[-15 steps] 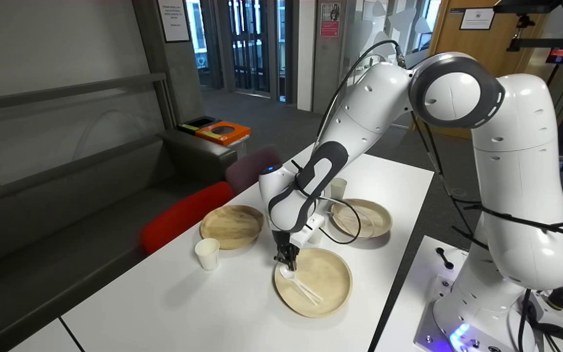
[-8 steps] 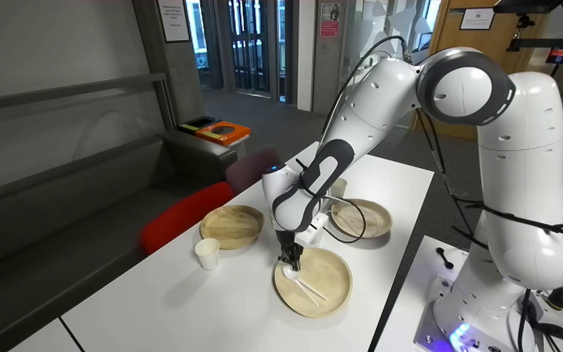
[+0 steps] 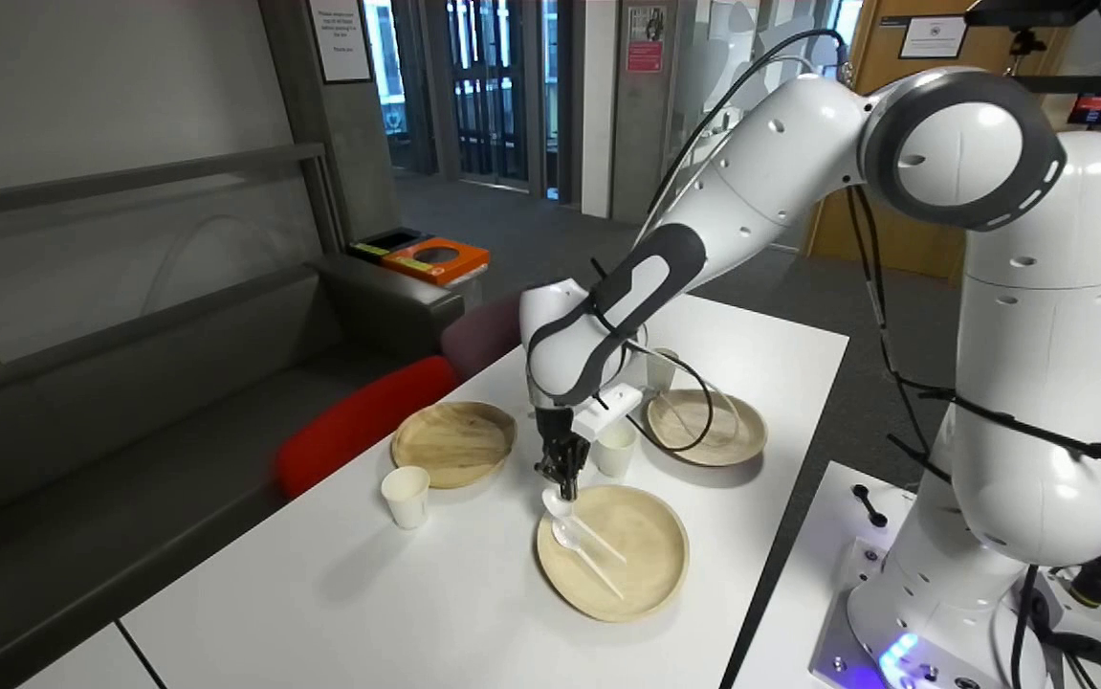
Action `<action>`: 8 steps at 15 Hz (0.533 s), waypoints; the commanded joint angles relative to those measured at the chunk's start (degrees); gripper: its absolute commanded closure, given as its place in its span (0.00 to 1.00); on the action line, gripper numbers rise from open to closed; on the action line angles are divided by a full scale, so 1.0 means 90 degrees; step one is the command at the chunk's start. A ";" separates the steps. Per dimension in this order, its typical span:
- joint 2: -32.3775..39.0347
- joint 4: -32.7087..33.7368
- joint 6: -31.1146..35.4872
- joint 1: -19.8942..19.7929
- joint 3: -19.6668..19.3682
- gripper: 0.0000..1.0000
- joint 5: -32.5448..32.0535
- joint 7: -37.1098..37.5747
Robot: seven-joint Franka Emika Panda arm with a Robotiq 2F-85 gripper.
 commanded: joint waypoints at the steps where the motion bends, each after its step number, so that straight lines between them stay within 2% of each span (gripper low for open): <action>1: -0.0672 0.0289 -0.0635 -0.0382 -0.0085 1.00 0.0514 -0.0283; 6: -0.0531 0.1560 -0.0400 -0.0502 -0.0588 1.00 0.0037 0.0707; 8: -0.0237 0.2287 -0.0309 -0.0469 -0.0794 1.00 -0.0547 0.1283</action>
